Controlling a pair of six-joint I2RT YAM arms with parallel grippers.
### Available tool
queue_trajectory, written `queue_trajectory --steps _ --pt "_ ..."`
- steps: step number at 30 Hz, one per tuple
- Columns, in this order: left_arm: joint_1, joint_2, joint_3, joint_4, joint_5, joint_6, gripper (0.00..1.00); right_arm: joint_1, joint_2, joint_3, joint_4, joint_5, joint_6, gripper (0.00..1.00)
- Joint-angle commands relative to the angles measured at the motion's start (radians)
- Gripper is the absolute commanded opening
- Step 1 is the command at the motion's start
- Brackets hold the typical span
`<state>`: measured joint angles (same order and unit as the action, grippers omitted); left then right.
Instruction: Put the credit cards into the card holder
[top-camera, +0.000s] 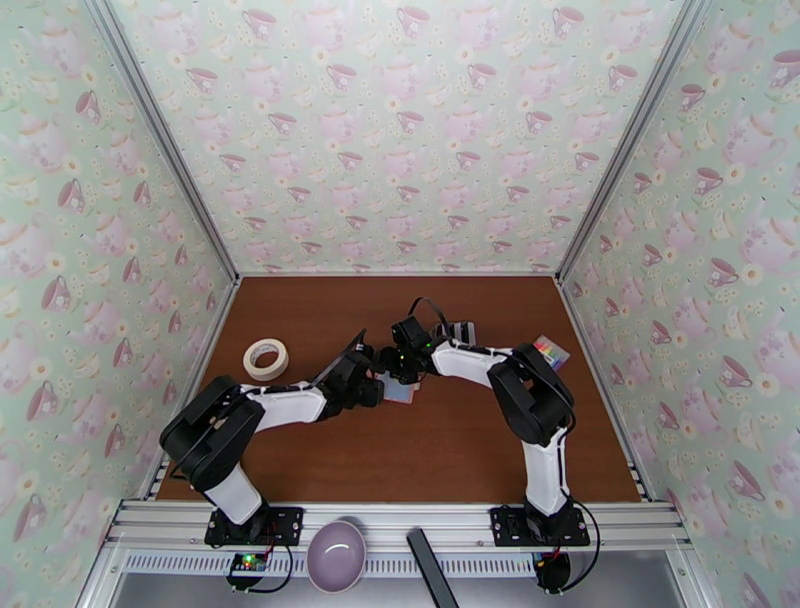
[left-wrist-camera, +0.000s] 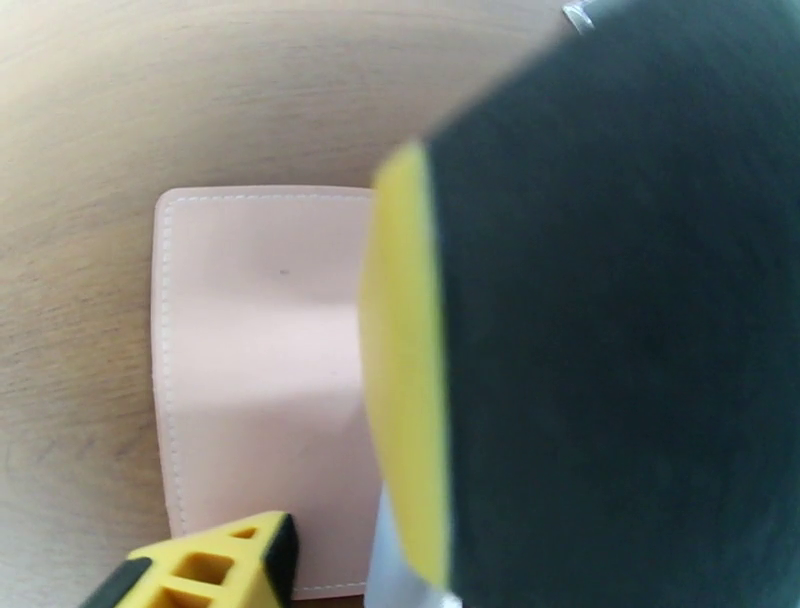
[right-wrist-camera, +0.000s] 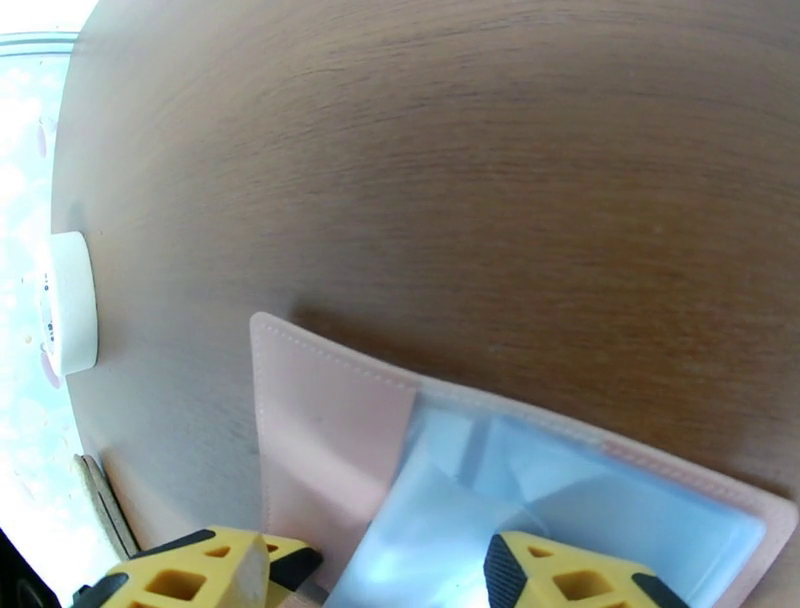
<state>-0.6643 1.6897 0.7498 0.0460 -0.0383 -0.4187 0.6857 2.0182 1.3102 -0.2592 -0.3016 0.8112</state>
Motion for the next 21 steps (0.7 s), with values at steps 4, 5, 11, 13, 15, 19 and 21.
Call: queue_trajectory --steps 4,5,11,13,15,19,21 --pt "-0.011 0.062 -0.02 -0.107 0.048 -0.035 0.35 -0.014 -0.043 0.004 -0.005 -0.027 0.018 0.64" --pt "-0.012 0.067 -0.019 -0.111 0.048 -0.037 0.35 -0.018 -0.06 -0.001 -0.002 -0.027 0.018 0.64" --pt "-0.009 0.079 -0.009 -0.125 0.05 -0.038 0.34 -0.032 -0.153 -0.053 -0.001 -0.007 0.022 0.65" --pt "-0.008 0.079 -0.01 -0.126 0.052 -0.04 0.34 -0.039 -0.163 -0.065 -0.012 0.011 0.017 0.65" --pt "-0.007 0.079 -0.013 -0.123 0.055 -0.043 0.34 -0.05 -0.155 -0.069 -0.024 0.02 0.006 0.65" --pt "-0.004 0.074 -0.02 -0.118 0.063 -0.043 0.34 -0.064 -0.132 -0.074 -0.016 0.012 -0.005 0.65" --pt "-0.003 0.073 -0.021 -0.118 0.067 -0.045 0.34 -0.064 -0.108 -0.059 -0.012 -0.001 -0.009 0.65"
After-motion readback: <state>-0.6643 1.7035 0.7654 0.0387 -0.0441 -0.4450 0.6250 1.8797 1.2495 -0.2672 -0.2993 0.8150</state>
